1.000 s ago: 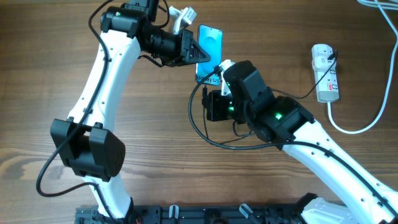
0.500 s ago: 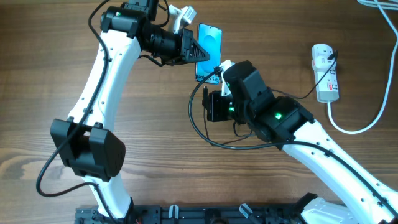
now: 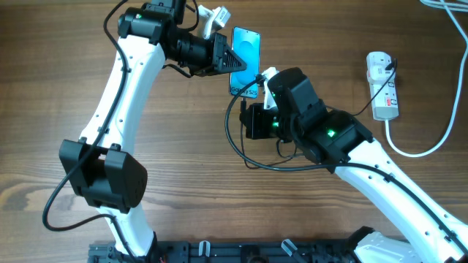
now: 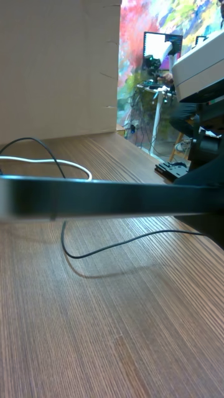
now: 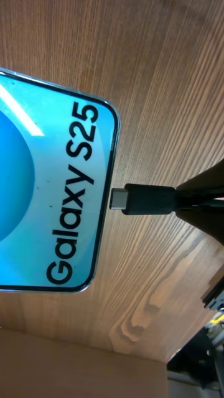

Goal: Plug charger to phone and switch on socket
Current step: 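Push the USB-C plug upward into the phone's charging port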

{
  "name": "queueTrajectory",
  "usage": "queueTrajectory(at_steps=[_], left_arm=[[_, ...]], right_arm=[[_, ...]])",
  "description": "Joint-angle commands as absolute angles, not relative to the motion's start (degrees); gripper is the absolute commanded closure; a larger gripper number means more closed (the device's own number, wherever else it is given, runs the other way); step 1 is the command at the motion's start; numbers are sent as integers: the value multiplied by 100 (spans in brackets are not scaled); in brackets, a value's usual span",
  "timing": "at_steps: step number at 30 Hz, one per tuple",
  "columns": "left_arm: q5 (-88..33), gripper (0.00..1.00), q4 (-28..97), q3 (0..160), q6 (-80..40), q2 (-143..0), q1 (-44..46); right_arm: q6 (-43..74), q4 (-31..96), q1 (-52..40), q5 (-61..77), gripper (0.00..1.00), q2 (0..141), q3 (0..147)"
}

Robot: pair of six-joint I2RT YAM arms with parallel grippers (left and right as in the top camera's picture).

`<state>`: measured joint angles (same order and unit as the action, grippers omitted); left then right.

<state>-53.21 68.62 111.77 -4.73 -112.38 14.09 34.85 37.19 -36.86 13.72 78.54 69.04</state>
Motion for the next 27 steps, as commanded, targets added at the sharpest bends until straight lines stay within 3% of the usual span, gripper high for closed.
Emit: queueTrajectory(at_steps=[1, 27], left_arm=[[-5463, 97, 6858, 11244, -322, -11056, 1400], [-5612, 96, 6949, 11244, -318, -11056, 1400]], right_arm=[[3463, 3688, -3640, 1514, 96, 7854, 6991], [3621, 3691, -3638, 1658, 96, 7854, 6991]])
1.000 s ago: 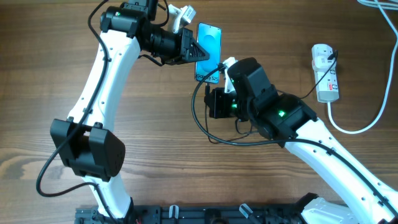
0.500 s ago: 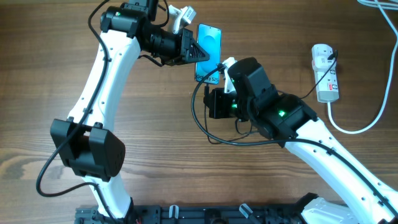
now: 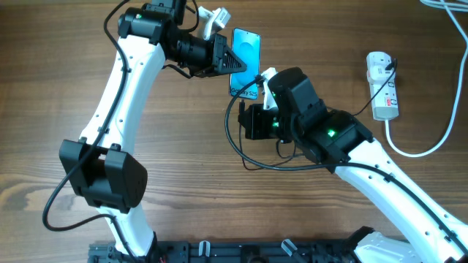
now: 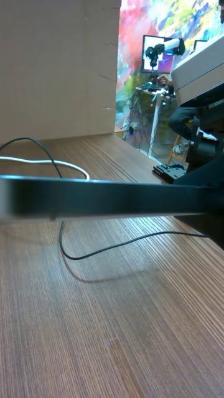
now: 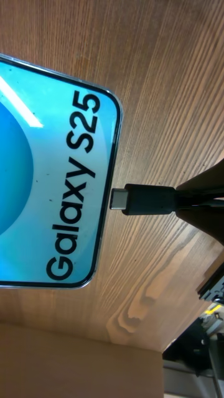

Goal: Plug charger to phone and switch on socket
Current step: 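Push the USB-C plug upward into the phone's charging port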

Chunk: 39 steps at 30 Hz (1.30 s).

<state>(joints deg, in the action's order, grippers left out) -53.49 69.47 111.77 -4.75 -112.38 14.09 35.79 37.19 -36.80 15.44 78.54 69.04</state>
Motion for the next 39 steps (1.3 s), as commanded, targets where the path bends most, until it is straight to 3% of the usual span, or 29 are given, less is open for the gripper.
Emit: queueTrajectory(at_steps=[1, 39], left_arm=[[-5612, 96, 6960, 11244, -318, -11056, 1400], [-5658, 96, 7019, 11244, -316, -11056, 1400]], right_arm=[[3621, 3691, -3638, 1651, 96, 7854, 6991], [3830, 3518, -3404, 1684, 96, 7854, 6991]])
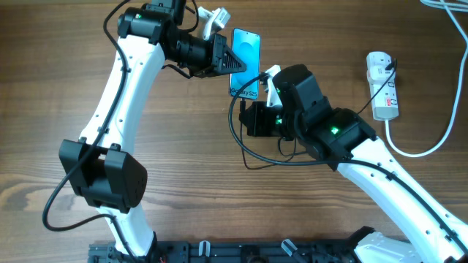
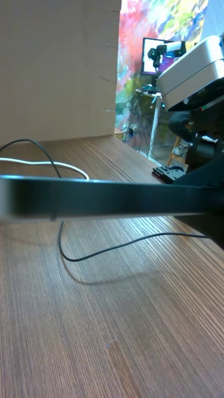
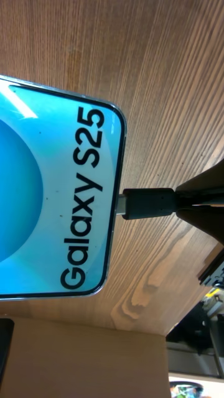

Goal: Plug charger to phone and switch on socket
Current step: 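Push the USB-C plug upward into the phone's charging port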

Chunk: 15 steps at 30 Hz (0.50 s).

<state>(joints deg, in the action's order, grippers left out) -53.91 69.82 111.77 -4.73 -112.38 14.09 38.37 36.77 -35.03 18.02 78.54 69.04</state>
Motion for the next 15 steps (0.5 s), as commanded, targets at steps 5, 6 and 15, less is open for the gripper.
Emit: queueTrajectory(at_steps=[5, 6, 15], left_arm=[[-5658, 96, 7054, 11244, -316, -11056, 1400], [-5658, 96, 7052, 11244, -316, -11056, 1400], [-5658, 96, 7074, 11244, -318, -11056, 1400]], right_arm=[[3736, 3343, -3404, 1634, 96, 7854, 6991], [3704, 3301, -3404, 1632, 96, 7854, 6991], [3601, 3190, -3404, 1282, 94, 7854, 6991]])
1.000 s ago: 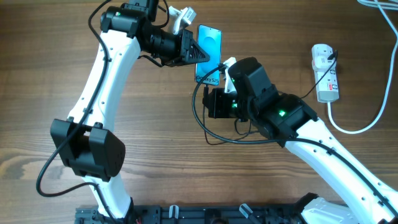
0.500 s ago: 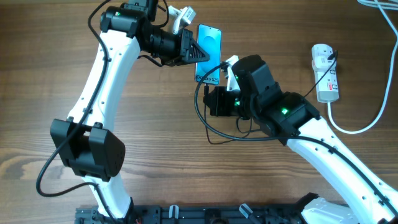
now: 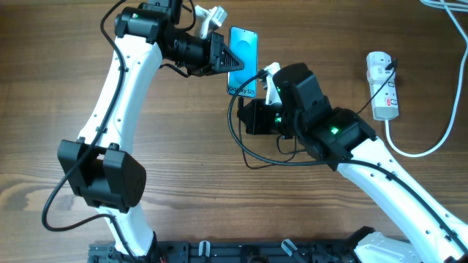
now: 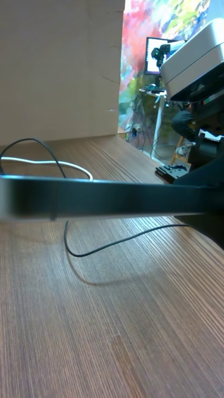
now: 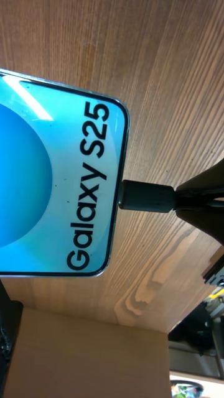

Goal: Plug charger to phone and switch on socket
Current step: 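Push the USB-C plug upward into the phone's charging port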

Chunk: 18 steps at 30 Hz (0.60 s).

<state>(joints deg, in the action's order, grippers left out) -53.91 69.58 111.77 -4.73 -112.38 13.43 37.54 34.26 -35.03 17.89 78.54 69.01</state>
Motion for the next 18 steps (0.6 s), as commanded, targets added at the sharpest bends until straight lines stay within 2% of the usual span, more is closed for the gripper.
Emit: queueTrajectory(at_steps=[1, 12, 18], left_arm=[[-5658, 96, 7085, 11244, -318, -11056, 1400], [-5658, 96, 7142, 11244, -316, -11056, 1400], [-5655, 96, 7146, 11244, -316, -11056, 1400]], right_arm=[[3601, 3197, -3404, 1221, 93, 7854, 6991], [3448, 3094, -3404, 729, 92, 7854, 6991], [3450, 3030, -3404, 725, 87, 7854, 6991]])
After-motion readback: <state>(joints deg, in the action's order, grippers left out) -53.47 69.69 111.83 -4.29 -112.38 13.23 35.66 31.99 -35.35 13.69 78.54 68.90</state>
